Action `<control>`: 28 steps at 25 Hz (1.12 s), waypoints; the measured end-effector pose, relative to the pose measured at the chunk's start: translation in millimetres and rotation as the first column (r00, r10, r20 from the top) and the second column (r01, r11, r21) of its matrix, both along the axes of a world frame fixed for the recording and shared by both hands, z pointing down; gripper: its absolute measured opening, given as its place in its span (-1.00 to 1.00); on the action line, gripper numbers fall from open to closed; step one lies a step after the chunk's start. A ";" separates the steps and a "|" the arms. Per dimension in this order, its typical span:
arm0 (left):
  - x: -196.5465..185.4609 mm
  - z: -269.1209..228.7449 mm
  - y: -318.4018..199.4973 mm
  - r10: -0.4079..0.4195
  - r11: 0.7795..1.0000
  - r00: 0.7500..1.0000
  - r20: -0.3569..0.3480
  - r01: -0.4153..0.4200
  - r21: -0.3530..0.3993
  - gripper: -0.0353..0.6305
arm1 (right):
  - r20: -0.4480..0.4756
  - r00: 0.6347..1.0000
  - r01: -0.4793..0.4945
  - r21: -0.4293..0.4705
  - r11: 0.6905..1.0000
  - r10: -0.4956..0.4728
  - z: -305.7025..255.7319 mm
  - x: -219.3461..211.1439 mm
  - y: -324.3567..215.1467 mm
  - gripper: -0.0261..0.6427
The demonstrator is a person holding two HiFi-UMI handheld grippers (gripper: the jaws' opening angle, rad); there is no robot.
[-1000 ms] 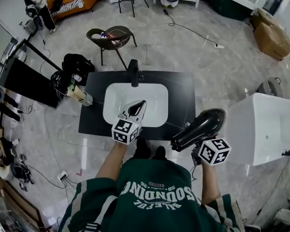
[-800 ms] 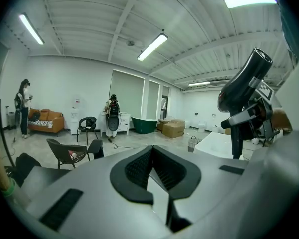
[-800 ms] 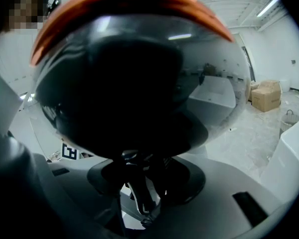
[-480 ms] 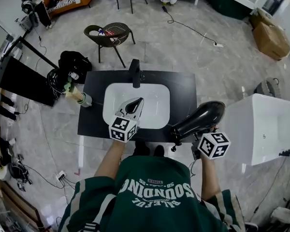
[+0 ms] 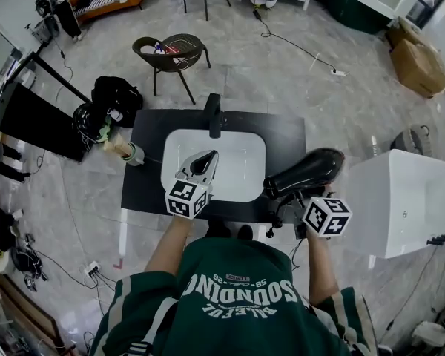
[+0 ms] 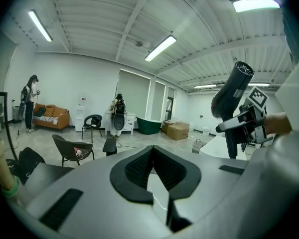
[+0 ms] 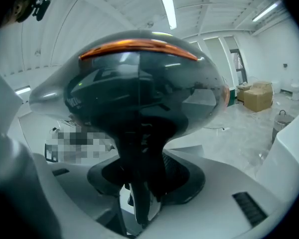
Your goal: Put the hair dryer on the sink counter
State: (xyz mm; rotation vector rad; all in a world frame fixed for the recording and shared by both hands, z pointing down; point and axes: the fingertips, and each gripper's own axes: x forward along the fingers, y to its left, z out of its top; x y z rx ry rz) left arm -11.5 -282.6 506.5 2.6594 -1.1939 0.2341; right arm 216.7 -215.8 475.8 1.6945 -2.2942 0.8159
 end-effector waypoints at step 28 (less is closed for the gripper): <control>-35.6 0.6 -34.9 0.143 0.990 0.987 -0.077 -0.144 -0.003 -0.86 | -0.105 0.968 -0.236 -0.062 0.970 0.229 39.0 -24.6 -52.8 -0.32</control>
